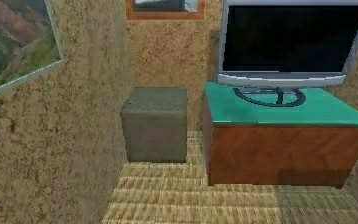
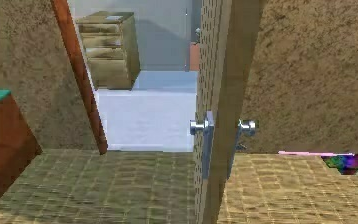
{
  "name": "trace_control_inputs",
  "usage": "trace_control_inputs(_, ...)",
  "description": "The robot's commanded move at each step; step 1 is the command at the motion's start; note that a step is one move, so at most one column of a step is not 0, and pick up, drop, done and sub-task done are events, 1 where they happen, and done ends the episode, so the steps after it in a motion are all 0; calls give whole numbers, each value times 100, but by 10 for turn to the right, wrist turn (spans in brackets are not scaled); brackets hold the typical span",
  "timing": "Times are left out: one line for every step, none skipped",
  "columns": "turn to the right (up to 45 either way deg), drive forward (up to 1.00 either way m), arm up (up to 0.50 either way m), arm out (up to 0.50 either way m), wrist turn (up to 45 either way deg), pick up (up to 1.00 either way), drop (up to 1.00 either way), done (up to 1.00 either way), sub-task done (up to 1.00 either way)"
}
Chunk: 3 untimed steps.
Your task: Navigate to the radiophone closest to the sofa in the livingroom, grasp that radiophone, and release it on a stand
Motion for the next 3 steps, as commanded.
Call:
trace_control_inputs(450,0,0,0,0,0,0,0,0)
trace_control_inputs(0,45,0,0,0,0,0,0,0)
trace_control_inputs(390,0,0,0,0,0,0,0,0)
